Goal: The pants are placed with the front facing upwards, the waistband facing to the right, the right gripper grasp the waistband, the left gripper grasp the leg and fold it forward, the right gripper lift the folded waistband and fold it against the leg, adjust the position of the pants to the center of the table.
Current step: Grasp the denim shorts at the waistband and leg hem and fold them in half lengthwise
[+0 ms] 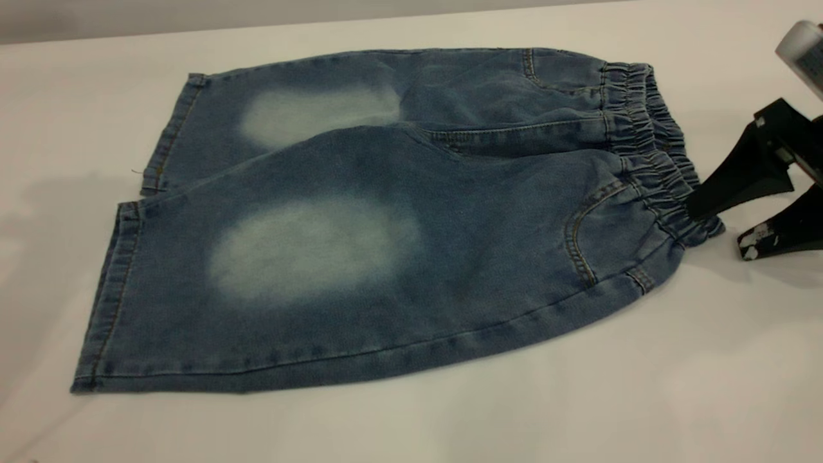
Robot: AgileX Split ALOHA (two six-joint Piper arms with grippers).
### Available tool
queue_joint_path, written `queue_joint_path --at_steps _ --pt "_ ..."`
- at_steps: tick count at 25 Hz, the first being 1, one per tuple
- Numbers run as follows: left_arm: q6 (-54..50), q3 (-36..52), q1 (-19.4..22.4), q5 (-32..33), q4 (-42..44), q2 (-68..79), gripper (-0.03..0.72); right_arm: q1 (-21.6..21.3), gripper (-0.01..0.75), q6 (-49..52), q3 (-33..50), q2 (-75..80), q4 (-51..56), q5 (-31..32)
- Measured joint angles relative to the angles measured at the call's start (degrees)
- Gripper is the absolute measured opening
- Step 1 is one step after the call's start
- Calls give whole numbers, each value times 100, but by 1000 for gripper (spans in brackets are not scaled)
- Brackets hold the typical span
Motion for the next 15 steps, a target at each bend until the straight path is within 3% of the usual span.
queue_joint_path --at_steps 15 --pt "-15 0 0 8 0 0 451 0 531 -1041 0 100 1049 139"
